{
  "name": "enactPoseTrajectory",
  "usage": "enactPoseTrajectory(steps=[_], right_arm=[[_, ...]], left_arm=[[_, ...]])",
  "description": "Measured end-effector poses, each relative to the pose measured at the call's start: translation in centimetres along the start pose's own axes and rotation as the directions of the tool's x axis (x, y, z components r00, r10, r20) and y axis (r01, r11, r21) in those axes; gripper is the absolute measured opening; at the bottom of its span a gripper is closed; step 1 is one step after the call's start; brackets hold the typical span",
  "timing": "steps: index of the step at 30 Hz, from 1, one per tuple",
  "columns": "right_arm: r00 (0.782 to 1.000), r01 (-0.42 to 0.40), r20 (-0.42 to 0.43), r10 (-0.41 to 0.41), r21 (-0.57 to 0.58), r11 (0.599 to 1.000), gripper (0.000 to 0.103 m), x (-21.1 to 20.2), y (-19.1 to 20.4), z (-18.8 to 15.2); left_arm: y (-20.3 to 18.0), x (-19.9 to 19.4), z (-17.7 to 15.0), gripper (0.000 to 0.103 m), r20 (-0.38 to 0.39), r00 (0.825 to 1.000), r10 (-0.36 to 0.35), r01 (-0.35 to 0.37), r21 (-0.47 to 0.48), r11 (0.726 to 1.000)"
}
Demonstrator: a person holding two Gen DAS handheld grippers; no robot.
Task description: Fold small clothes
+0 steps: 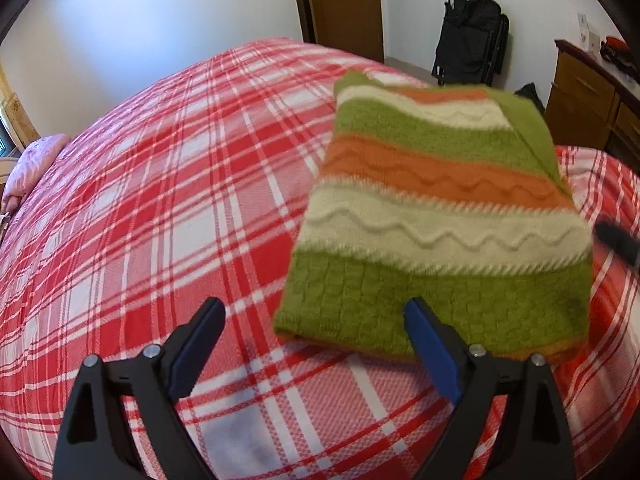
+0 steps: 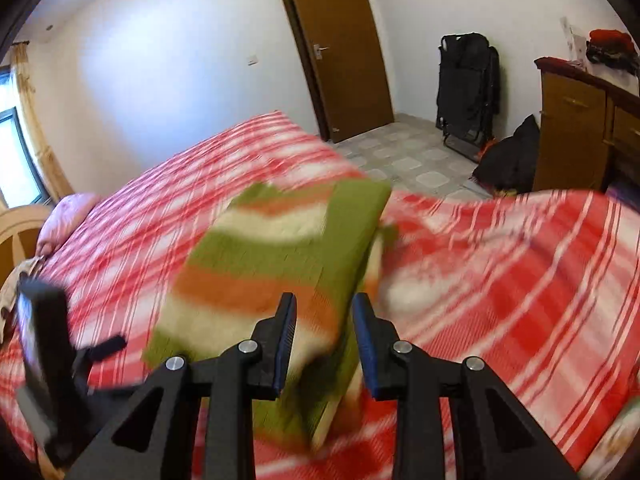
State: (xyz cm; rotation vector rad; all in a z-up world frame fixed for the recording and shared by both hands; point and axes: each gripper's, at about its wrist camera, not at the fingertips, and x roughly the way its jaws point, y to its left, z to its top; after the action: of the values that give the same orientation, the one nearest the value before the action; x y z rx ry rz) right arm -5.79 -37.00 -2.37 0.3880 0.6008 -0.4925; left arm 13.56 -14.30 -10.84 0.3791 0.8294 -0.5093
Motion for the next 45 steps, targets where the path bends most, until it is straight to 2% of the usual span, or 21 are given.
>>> enactPoseTrajectory(steps=[2,5,6,8,9,13,15,22,26,29,31,33,36,39,42,45], right_arm=[[1.000,0.026,-0.002,-0.026,0.009,1.000,0.031,1.4,-0.5,1.7],[0.997,0.033,-0.071,-0.032,0.021,0.999,0.030,5.3,-0.9,3.8],[0.992,0.059,-0.116,-0.058,0.011,0.998,0.030,6.9,-0.9,4.1],[0.968,0.138,-0.209,-0.142,-0.030,0.990,0.030,10.1,-0.8,3.7],[0.956,0.154,-0.249,-0.155,-0.026,0.988,0.030,11.4,-1.1,3.3],[0.954,0.148,-0.273,-0.123,0.076,0.986,0.030,13.0,-2.7,3.8],[0.948,0.157,-0.290,-0.130,0.072,0.985,0.030,13.8,-2.9,4.2],[0.944,0.199,-0.275,-0.183,0.029,0.980,0.032,16.1,-2.2,5.7],[0.961,0.161,-0.237,-0.145,0.046,0.986,0.034,14.3,-2.7,5.4],[0.976,0.182,-0.131,-0.176,0.032,0.983,0.036,9.9,-1.9,4.0],[0.982,0.166,-0.096,-0.164,0.020,0.986,0.038,7.4,-1.3,2.8],[0.983,0.159,-0.094,-0.157,0.014,0.987,0.044,5.5,-0.6,1.1],[0.988,0.137,-0.076,-0.137,0.002,0.991,0.044,2.7,0.5,-1.8],[0.986,0.148,-0.073,-0.149,-0.020,0.989,0.044,0.9,1.3,-4.0],[0.983,0.154,-0.098,-0.153,0.000,0.988,0.045,-0.5,1.7,-6.3],[0.988,0.145,-0.066,-0.143,0.026,0.989,0.045,-2.2,2.1,-8.4]], left_arm=[[0.1,-0.1,0.7,0.094,0.024,1.000,-0.004,0.004,-0.010,1.000],[0.1,0.8,1.6,0.094,0.009,1.000,-0.008,0.008,-0.023,1.000],[0.0,1.3,1.9,0.094,-0.007,1.000,-0.012,0.012,-0.027,1.000],[-0.1,2.1,2.1,0.094,-0.028,0.999,-0.028,0.027,-0.035,0.999],[-0.2,2.4,2.1,0.094,-0.036,0.999,-0.033,0.032,-0.036,0.999],[-1.0,2.8,2.3,0.099,-0.038,0.999,-0.022,0.021,-0.011,1.000],[-1.5,2.8,2.4,0.103,-0.028,1.000,0.004,-0.004,0.015,1.000],[-2.4,2.8,2.7,0.103,-0.016,0.999,0.029,-0.028,0.044,0.999],[-2.5,2.6,2.7,0.103,-0.020,0.999,0.038,-0.037,0.053,0.998],[-2.4,2.1,2.4,0.103,-0.019,0.999,0.041,-0.039,0.063,0.997],[-2.2,1.9,2.2,0.103,-0.017,0.999,0.040,-0.039,0.060,0.997],[-2.1,1.7,1.9,0.103,-0.019,0.999,0.042,-0.041,0.060,0.997],[-2.2,1.5,1.2,0.103,-0.019,0.998,0.055,-0.054,0.071,0.996],[-1.9,0.6,0.2,0.103,-0.010,0.998,0.065,-0.064,0.081,0.995],[-1.0,-0.6,-0.9,0.103,-0.007,0.998,0.063,-0.062,0.071,0.996],[-0.2,-1.5,-2.2,0.103,-0.018,0.998,0.067,-0.066,0.048,0.997]])
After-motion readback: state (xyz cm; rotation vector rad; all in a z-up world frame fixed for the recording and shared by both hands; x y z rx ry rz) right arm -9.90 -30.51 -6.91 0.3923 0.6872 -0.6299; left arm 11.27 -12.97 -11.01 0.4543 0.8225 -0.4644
